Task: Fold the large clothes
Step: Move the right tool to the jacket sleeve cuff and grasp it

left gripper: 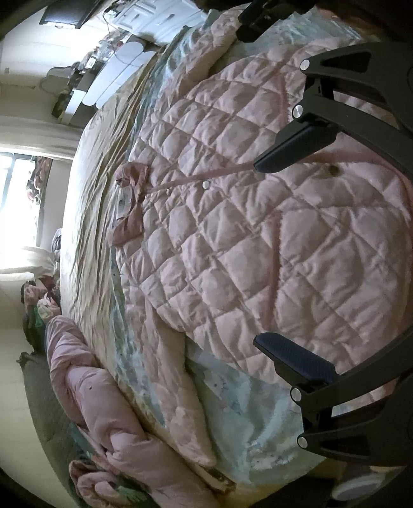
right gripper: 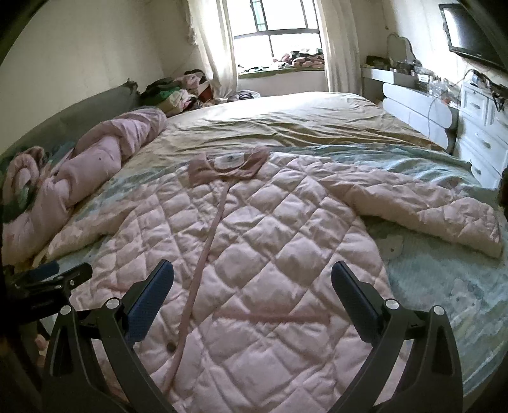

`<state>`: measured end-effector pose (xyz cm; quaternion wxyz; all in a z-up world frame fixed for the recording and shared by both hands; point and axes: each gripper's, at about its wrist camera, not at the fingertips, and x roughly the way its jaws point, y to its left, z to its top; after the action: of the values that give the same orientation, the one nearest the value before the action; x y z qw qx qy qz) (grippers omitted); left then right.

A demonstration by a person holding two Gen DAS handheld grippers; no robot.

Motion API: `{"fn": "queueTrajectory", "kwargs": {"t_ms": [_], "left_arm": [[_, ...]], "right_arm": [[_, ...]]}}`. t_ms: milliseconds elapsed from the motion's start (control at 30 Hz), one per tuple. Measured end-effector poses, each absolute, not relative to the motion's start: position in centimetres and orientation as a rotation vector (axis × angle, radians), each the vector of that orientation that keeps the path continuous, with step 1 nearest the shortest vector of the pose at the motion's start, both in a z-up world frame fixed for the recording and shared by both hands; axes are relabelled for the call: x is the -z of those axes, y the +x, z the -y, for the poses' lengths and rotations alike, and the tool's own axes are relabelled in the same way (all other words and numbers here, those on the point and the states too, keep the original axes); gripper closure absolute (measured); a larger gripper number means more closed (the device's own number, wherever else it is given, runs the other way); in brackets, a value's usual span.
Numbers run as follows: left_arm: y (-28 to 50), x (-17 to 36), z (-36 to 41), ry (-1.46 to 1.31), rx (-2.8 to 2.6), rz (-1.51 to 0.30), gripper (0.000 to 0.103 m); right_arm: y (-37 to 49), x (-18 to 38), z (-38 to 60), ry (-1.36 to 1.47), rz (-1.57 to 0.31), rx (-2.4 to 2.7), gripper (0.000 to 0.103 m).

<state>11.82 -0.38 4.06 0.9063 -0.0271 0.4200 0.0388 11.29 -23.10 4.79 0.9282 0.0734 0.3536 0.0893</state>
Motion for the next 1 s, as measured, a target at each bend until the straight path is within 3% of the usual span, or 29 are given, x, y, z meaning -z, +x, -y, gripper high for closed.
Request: {"fn": "queueTrajectory", "kwargs": {"t_ms": [533, 1000], "left_arm": [[17.8, -4.9, 4.2, -0.049, -0.036, -0.879, 0.009], [21.8, -2.7, 8.1, -0.028, -0.005, -0.923, 0.009]], "right_arm": [[18.0, -5.9, 29.7, 0.247, -0.688, -0.064, 0.004], [20.3, -2.3, 40.9, 0.358, -0.688, 0.253, 0.004]]}}
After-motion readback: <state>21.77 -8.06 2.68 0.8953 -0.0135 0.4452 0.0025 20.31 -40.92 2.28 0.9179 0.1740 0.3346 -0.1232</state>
